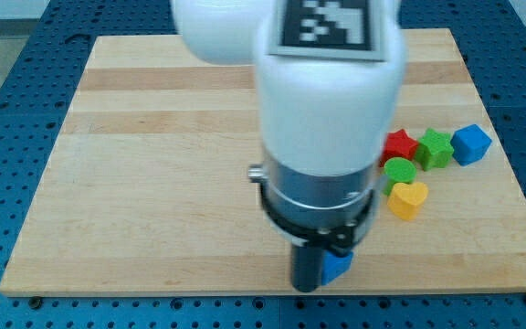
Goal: Slide the blue triangle below the yellow heart
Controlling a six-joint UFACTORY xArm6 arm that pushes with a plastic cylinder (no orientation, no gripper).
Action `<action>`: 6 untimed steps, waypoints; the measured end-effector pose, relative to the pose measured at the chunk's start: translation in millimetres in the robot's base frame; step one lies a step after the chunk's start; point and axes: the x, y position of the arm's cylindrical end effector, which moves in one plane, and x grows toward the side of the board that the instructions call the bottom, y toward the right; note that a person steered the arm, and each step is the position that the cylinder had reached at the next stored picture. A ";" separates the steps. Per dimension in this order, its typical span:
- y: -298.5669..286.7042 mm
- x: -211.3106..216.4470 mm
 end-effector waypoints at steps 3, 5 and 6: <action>51.7 -0.3; 14.3 -1.8; 24.4 -16.9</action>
